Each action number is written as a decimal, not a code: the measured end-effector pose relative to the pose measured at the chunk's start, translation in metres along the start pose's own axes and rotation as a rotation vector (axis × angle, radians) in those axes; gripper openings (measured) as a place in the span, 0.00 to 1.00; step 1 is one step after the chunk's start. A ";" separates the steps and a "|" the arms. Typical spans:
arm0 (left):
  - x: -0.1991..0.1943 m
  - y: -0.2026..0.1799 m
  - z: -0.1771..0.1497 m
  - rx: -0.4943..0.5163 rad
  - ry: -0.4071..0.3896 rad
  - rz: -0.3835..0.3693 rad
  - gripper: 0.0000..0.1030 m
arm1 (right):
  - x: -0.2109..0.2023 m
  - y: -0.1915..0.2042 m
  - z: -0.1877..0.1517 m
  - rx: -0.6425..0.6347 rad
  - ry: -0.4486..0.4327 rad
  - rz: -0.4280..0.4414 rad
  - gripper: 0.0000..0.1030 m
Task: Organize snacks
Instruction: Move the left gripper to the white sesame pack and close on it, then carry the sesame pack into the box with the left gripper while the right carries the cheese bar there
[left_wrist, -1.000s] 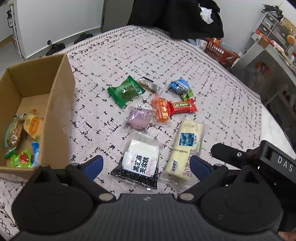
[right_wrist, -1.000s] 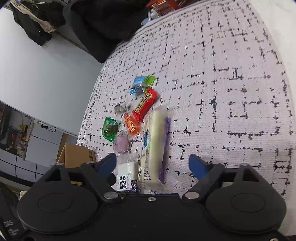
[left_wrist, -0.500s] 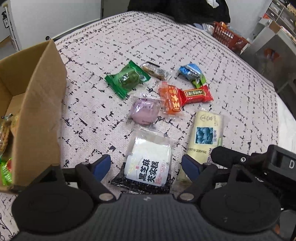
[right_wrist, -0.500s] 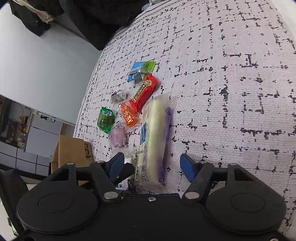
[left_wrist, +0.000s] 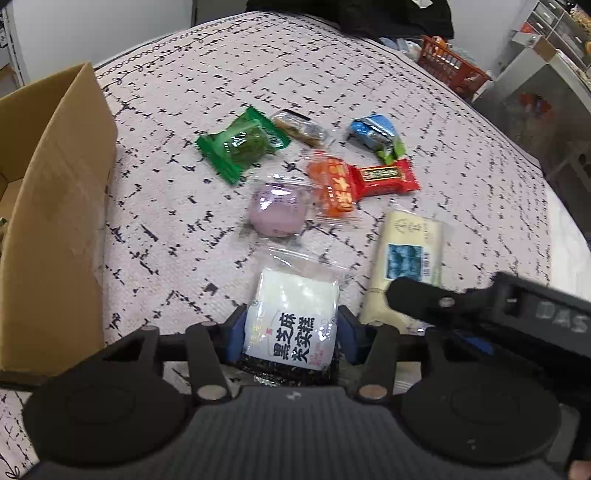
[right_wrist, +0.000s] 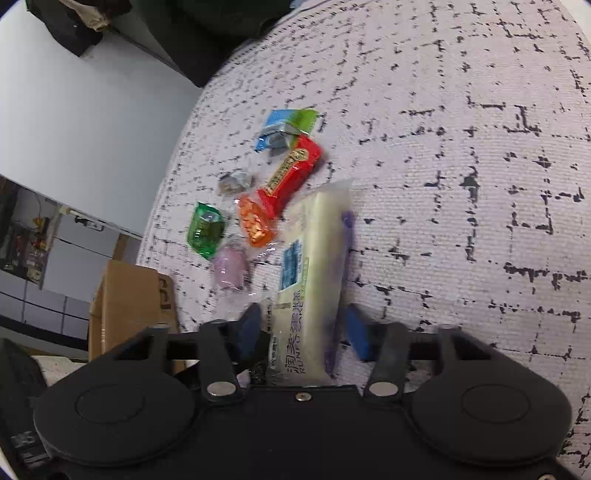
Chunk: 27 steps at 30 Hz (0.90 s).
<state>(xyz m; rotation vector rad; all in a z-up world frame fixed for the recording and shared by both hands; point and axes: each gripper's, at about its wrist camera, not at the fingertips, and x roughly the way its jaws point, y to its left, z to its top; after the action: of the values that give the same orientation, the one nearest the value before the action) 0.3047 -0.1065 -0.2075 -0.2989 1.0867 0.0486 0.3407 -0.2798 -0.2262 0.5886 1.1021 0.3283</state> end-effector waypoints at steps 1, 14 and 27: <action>-0.001 -0.001 0.000 0.000 0.001 -0.003 0.47 | 0.000 -0.002 0.000 0.012 0.004 0.002 0.30; -0.049 0.010 0.001 -0.029 -0.062 -0.030 0.46 | -0.032 0.009 -0.007 -0.028 -0.055 0.034 0.20; -0.106 0.023 -0.002 -0.064 -0.161 -0.045 0.46 | -0.065 0.043 -0.022 -0.078 -0.120 0.069 0.16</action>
<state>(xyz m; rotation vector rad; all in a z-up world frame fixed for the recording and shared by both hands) 0.2487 -0.0735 -0.1205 -0.3708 0.9193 0.0667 0.2942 -0.2730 -0.1597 0.5707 0.9506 0.3892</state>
